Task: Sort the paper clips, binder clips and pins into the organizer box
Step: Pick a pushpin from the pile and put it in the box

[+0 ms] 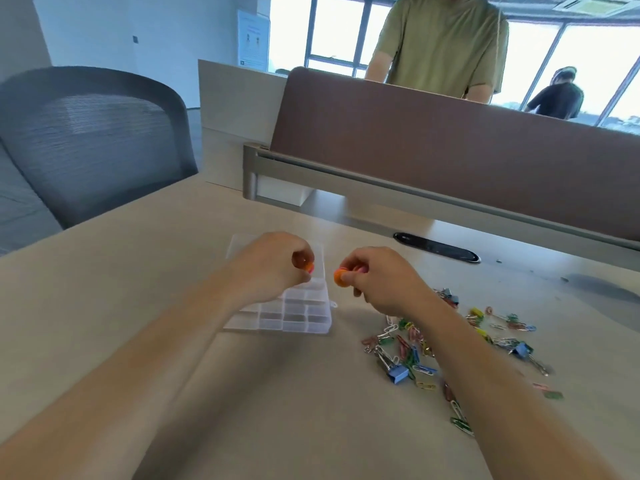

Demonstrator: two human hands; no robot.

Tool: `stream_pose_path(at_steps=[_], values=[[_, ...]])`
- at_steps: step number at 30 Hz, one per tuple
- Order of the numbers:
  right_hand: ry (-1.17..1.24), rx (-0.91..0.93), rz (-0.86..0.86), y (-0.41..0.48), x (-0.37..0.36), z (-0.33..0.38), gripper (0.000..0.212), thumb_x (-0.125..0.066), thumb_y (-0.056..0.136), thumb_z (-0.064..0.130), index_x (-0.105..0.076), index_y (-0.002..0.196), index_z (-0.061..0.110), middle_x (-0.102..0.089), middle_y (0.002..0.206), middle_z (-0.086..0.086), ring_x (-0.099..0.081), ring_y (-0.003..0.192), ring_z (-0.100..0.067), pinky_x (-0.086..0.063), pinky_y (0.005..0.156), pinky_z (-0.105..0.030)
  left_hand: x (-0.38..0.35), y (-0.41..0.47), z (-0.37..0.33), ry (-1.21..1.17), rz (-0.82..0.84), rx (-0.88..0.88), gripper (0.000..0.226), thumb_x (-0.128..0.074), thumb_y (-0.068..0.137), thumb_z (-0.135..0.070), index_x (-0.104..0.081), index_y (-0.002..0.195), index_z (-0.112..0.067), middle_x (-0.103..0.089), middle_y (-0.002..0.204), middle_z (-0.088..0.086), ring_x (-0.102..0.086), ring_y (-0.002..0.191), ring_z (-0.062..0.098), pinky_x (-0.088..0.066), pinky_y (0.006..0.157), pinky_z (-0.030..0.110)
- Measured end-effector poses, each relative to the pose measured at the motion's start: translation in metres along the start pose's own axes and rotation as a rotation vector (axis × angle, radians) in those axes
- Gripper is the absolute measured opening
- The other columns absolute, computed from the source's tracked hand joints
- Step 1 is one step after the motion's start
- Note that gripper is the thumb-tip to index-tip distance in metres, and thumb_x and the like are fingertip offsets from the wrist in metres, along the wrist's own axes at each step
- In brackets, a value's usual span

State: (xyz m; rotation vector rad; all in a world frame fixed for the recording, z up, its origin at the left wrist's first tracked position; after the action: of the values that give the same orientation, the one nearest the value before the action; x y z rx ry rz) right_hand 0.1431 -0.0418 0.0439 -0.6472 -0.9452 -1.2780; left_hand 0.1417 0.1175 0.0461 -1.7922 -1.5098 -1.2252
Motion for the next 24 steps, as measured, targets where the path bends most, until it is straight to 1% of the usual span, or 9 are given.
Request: stream_pose_path(at_steps=[2,5,7,9,11,15,19,22,24], values=[[0.027,0.005,0.030,0.012,-0.011,0.012,0.010,-0.065,0.092,0.027,-0.069,0.098,0.020,-0.066,0.076,0.007,-0.059,0.062,-0.005,-0.047,0.062,-0.024,0.010,0.004,0.017,0.032,0.004,0.029,0.019,-0.067,0.088,-0.031,-0.067,0.107,-0.027,-0.065,0.105,-0.006,-0.057,0.091,0.012,-0.045,0.081,0.023],[0.058,-0.006,0.068,0.026,-0.026,0.026,0.008,-0.067,0.091,0.025,-0.070,0.095,0.019,-0.066,0.076,0.005,-0.059,0.063,-0.005,-0.044,0.060,-0.021,0.015,0.009,0.037,0.057,0.036,0.059,0.019,-0.068,0.087,-0.031,-0.067,0.106,-0.030,-0.065,0.114,-0.009,-0.057,0.095,0.011,-0.046,0.082,0.023],[0.069,-0.016,0.073,0.035,-0.033,0.034,0.005,-0.067,0.091,0.024,-0.068,0.092,0.020,-0.065,0.076,0.005,-0.059,0.064,-0.006,-0.045,0.060,-0.021,0.012,0.011,0.045,0.046,0.059,0.065,0.020,-0.069,0.087,-0.030,-0.067,0.106,-0.030,-0.064,0.116,-0.009,-0.058,0.094,0.011,-0.045,0.081,0.022],[0.065,-0.023,0.075,0.042,-0.039,0.039,0.005,-0.067,0.091,0.023,-0.068,0.094,0.019,-0.064,0.077,0.005,-0.059,0.065,-0.007,-0.046,0.063,-0.022,0.009,0.013,0.050,0.028,0.066,0.067,0.024,-0.070,0.086,-0.029,-0.066,0.110,-0.027,-0.064,0.113,-0.008,-0.057,0.090,0.010,-0.043,0.078,0.020],[0.068,-0.034,0.081,0.048,-0.044,0.042,0.007,-0.068,0.091,0.022,-0.068,0.096,0.018,-0.064,0.078,0.004,-0.059,0.066,-0.008,-0.046,0.064,-0.023,0.005,0.014,0.053,0.027,0.073,0.061,0.022,-0.070,0.087,-0.028,-0.065,0.108,-0.026,-0.063,0.115,-0.008,-0.057,0.089,0.010,-0.041,0.076,0.019],[0.063,-0.067,0.078,0.053,-0.053,0.044,0.008,-0.071,0.088,0.021,-0.065,0.093,0.020,-0.065,0.085,0.001,-0.063,0.071,-0.011,-0.050,0.069,-0.026,-0.004,0.018,0.057,0.059,0.099,0.051,0.018,-0.068,0.087,-0.028,-0.068,0.105,-0.025,-0.061,0.127,-0.006,-0.059,0.098,0.012,-0.048,0.087,0.023],[0.019,-0.073,0.107,0.056,-0.064,0.047,0.004,-0.071,0.087,0.020,-0.068,0.085,0.018,-0.068,0.078,0.000,-0.063,0.070,-0.014,-0.049,0.067,-0.026,-0.007,0.021,0.059,0.065,0.106,0.024,0.017,-0.068,0.088,-0.028,-0.067,0.105,-0.025,-0.060,0.124,-0.006,-0.057,0.091,0.010,-0.044,0.080,0.020],[0.012,-0.088,0.104,0.058,-0.066,0.046,0.005,-0.072,0.087,0.019,-0.069,0.084,0.017,-0.068,0.074,0.000,-0.064,0.069,-0.016,-0.049,0.066,-0.027,-0.008,0.022,0.063,0.105,0.086,0.025,0.018,-0.068,0.087,-0.028,-0.068,0.104,-0.025,-0.065,0.106,-0.004,-0.058,0.086,0.011,-0.051,0.081,0.024],[-0.001,-0.103,0.107,0.058,-0.066,0.045,0.007,-0.073,0.087,0.021,-0.068,0.084,0.016,-0.067,0.076,-0.001,-0.063,0.070,-0.016,-0.047,0.067,-0.027,-0.011,0.023,0.066,0.108,0.074,0.027,0.016,-0.069,0.087,-0.026,-0.069,0.103,-0.024,-0.065,0.100,-0.008,-0.056,0.085,0.007,-0.051,0.080,0.024]])
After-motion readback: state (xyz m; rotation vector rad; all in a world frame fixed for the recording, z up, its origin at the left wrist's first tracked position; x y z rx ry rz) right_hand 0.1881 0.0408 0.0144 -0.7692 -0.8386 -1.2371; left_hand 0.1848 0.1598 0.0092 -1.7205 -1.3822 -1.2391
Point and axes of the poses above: each hand's wrist, its own y-axis towards the middle knuckle, its own x-axis out of the back of the hand, z = x × y, the point moved 7 cm from there along y, towards the middle knuckle
